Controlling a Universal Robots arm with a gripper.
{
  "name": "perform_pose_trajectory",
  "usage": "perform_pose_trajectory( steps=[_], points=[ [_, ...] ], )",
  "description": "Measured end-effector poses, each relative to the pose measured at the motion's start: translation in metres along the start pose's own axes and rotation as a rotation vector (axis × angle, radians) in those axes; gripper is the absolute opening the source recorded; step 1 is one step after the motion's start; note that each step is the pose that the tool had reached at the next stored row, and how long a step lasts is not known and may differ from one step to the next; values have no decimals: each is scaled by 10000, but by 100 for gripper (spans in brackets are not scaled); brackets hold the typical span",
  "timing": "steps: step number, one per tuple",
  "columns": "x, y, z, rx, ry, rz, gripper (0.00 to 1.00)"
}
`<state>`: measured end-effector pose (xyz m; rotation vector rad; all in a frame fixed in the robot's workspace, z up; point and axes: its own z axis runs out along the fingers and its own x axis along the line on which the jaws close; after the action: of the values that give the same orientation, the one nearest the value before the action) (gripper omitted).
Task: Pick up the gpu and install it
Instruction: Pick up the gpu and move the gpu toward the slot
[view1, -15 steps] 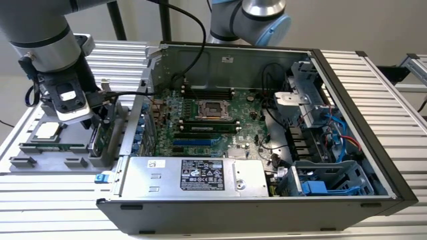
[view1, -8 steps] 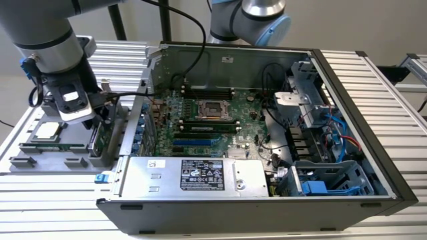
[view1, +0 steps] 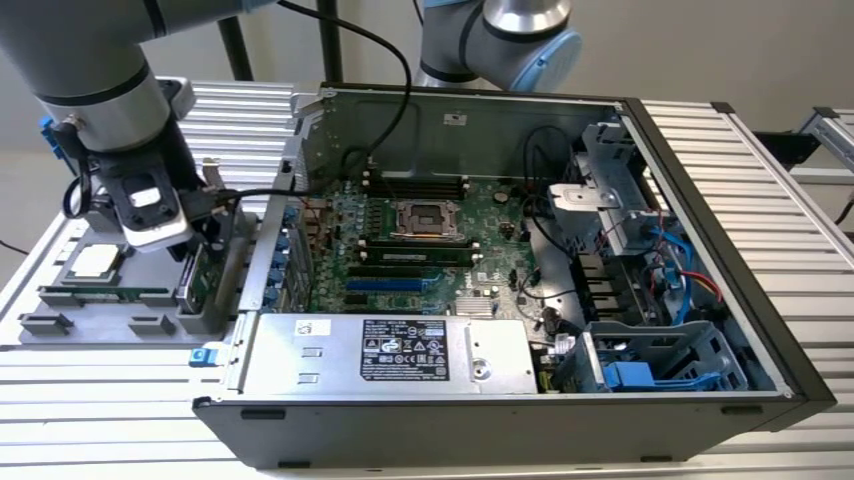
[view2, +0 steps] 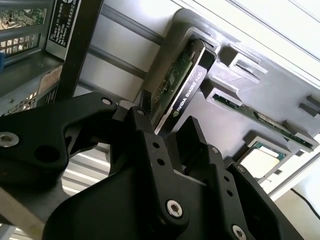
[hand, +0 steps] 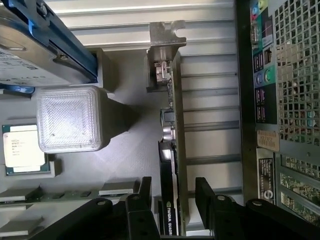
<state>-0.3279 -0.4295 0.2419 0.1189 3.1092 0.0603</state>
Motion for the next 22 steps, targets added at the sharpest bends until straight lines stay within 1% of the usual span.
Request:
perform_pose_trajectory(
  steps=[4, 20, 21, 22],
  points=[
    [1, 5, 26, 7, 2, 0, 100],
    [1, 5, 28, 7, 10, 0, 100],
    [1, 5, 28, 7, 10, 0, 0],
    [2, 5, 28, 7, 10, 0, 0]
  ],
)
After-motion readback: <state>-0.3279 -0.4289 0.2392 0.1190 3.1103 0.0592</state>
